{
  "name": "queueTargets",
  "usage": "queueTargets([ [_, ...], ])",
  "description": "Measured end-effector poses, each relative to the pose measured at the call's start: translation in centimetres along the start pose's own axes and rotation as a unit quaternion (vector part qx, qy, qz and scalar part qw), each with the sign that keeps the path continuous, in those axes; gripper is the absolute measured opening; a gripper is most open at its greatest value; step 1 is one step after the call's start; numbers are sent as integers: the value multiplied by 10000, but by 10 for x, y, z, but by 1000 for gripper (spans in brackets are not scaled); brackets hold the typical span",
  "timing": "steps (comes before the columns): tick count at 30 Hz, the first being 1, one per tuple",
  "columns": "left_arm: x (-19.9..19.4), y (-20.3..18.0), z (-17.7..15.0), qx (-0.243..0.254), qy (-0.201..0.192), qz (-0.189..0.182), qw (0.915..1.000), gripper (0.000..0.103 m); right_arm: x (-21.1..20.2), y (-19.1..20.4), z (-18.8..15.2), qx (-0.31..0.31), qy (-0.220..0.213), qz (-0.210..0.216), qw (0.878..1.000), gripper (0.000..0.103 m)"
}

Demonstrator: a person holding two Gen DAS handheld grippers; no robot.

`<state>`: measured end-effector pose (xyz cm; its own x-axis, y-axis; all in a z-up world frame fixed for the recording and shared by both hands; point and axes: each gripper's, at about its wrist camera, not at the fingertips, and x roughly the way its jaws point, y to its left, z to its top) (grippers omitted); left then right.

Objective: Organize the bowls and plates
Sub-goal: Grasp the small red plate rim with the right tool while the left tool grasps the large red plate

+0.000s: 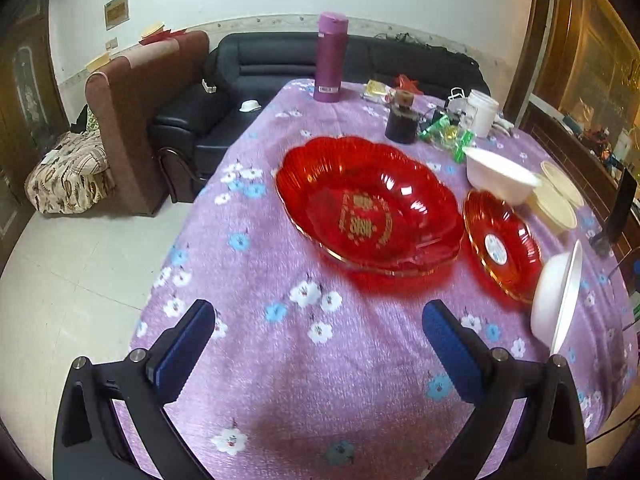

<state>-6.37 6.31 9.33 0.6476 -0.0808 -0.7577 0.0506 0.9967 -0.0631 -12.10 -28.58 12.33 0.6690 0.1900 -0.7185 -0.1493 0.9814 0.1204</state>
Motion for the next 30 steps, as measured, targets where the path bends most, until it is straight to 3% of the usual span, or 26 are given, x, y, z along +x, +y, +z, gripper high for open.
queueTargets([
  [6, 3, 1, 18, 141, 82, 82, 9998, 103, 11, 52, 38, -538, -71, 417, 9977, 90],
  [8, 10, 4, 24, 105, 195, 108, 9997, 103, 24, 68, 52, -604, 105, 631, 9961, 90],
  [16, 37, 23, 44, -186, 447, 45, 9988, 103, 99, 94, 110, -902, 941, 807, 9882, 89],
  [17, 40, 25, 46, -225, 463, 38, 9987, 103, 108, 93, 116, -874, 1013, 783, 9879, 87],
  [20, 47, 30, 50, -280, 484, 53, 9984, 102, 139, 85, 132, -563, 1400, 789, 9854, 69],
  [21, 49, 30, 51, -265, 492, 64, 9984, 99, 150, 84, 135, -442, 1529, 840, 9837, 57],
  [22, 51, 30, 53, -243, 500, 82, 9984, 97, 161, 82, 137, -385, 1650, 845, 9819, 51],
  [24, 54, 29, 56, -218, 506, 111, 9984, 85, 175, 82, 140, -350, 1778, 836, 9799, 50],
  [28, 65, 30, 63, -222, 577, 74, 9981, 71, 197, 87, 144, -473, 1817, 951, 9776, 41],
  [30, 71, 29, 66, -222, 631, 2, 9978, 54, 206, 90, 145, -474, 1830, 977, 9771, 41],
])
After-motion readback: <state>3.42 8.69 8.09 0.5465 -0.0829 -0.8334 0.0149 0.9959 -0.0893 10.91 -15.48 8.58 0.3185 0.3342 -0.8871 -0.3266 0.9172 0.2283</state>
